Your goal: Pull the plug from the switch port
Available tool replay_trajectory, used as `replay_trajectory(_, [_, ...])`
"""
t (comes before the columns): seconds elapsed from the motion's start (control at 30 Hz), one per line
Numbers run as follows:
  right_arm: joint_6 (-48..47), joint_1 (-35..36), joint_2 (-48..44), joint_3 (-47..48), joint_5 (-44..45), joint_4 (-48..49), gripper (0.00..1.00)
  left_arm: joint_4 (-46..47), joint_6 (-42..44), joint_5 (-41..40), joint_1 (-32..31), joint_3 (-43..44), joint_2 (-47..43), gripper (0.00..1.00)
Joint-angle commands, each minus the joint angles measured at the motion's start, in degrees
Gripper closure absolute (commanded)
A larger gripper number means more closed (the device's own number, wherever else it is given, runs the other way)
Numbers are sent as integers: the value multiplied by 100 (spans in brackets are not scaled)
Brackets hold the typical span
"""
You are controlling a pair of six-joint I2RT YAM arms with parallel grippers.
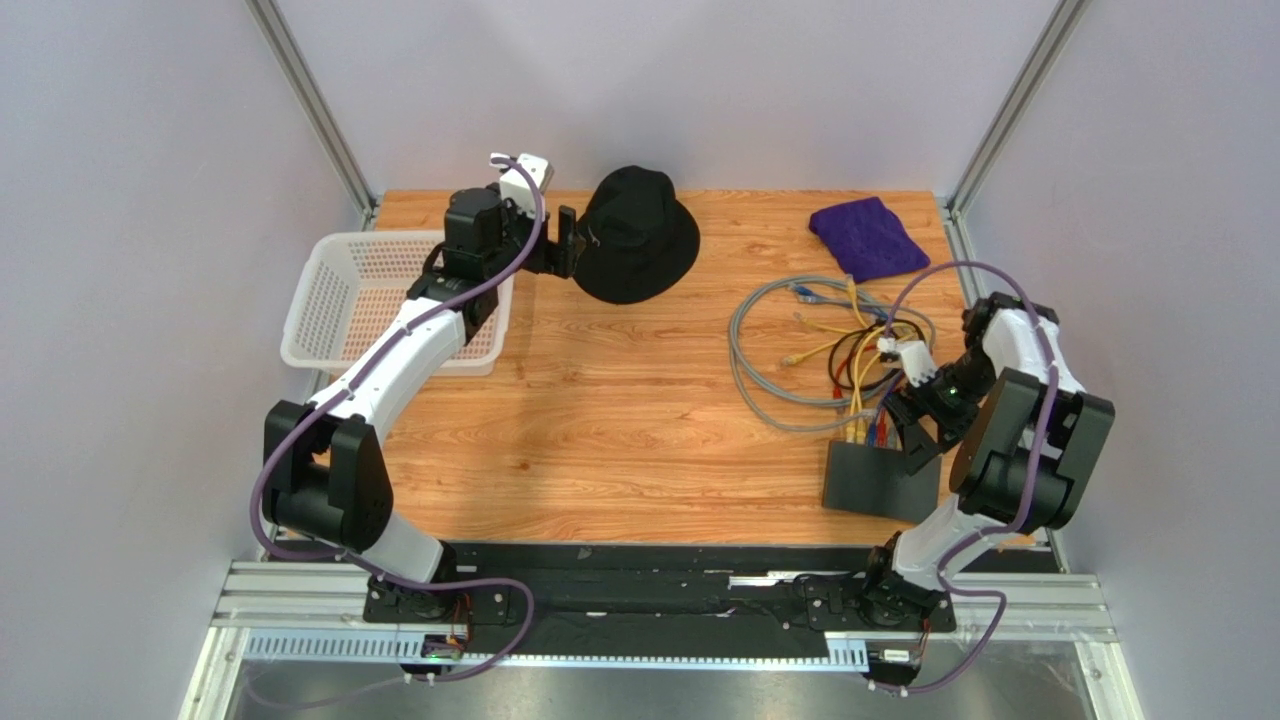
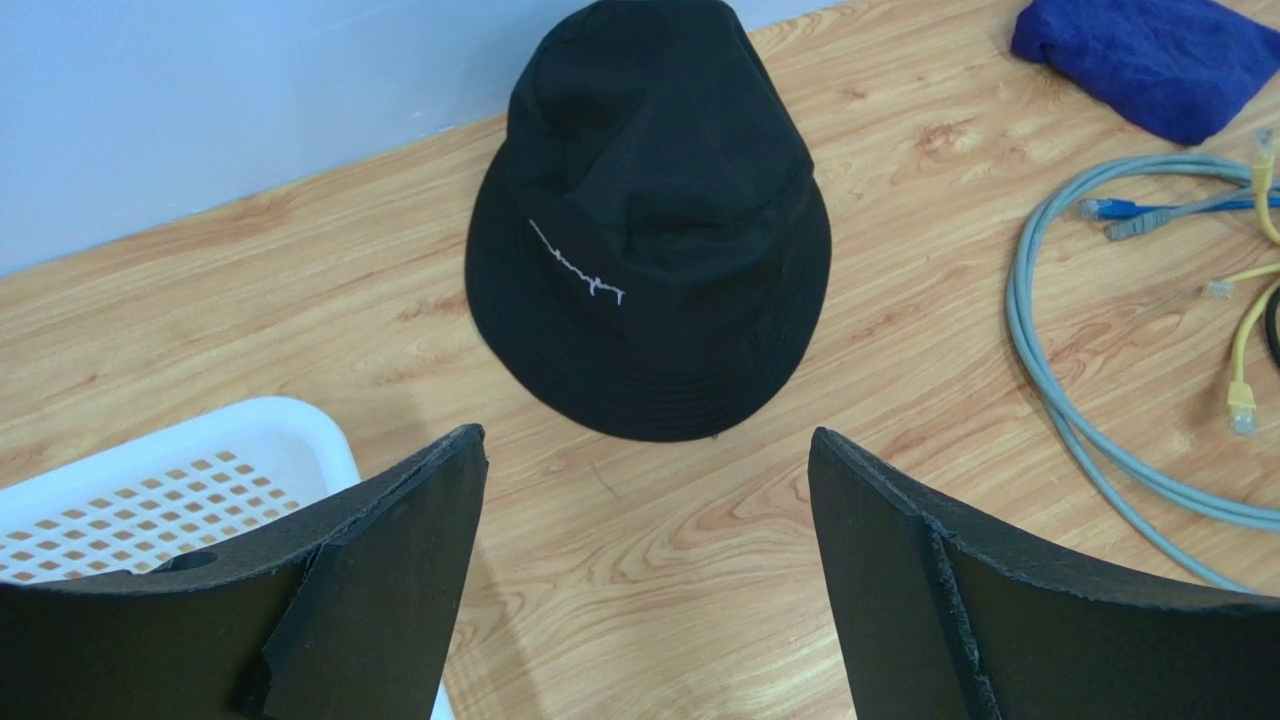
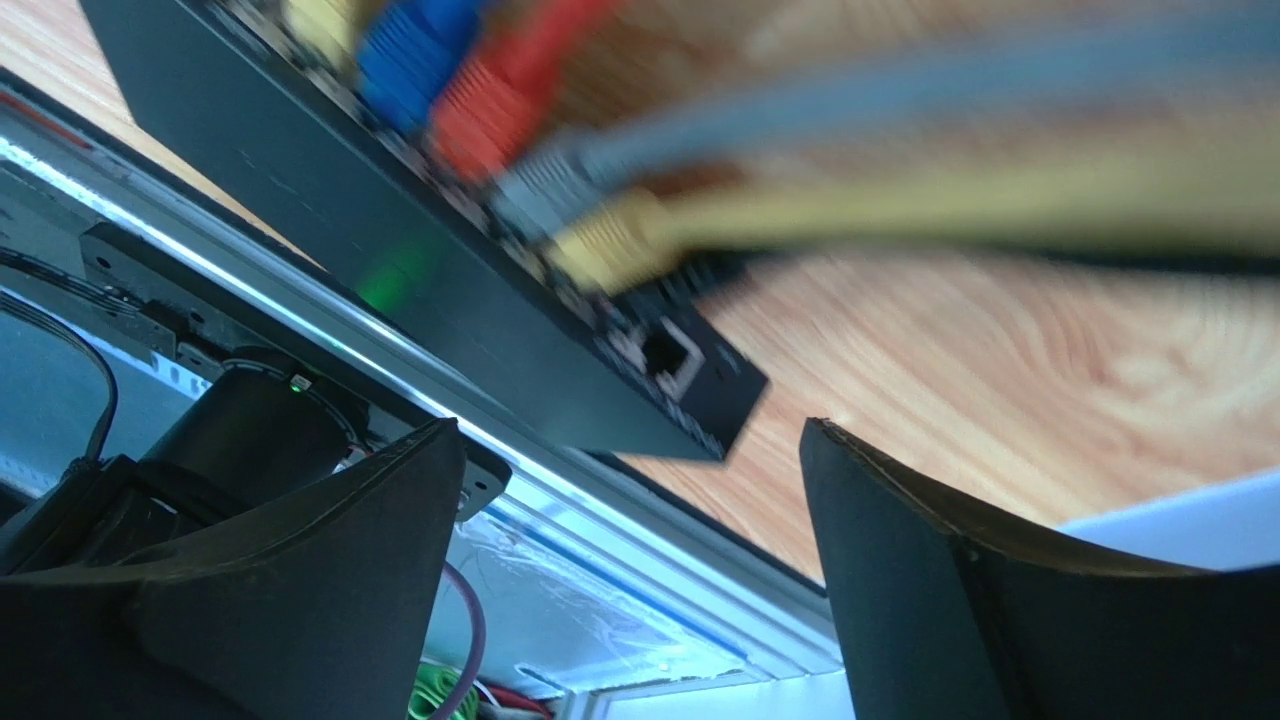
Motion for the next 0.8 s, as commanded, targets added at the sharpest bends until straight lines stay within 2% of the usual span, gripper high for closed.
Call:
replay_trajectory(0.0, [197,593,255,-53,-160,116,17,-60,61,46,12,-54,-238,13])
replay_trajectory(0.2, [706,1410,799,166,-652,301,20,-69,220,-86,12,-98,-335,13])
replay_trajectory(0.33, [1119,2104,1343,928,-1021,380,26,-244,360,-86,12,-63,-361,13])
replay_trajectory(0.57, [1893,3370,2574,2474,-1347,758,29,-350,676,-121,12,-80,-423,13])
replay_trajectory(0.67, [2306,3643,3083,3047,-1444,785,29,-376,861,-191,12,-63,-432,13])
replay_trajectory(0.77, [2579,3688,3156,3514,-1523,793,27,-376,949,-244,21,42,-467,13])
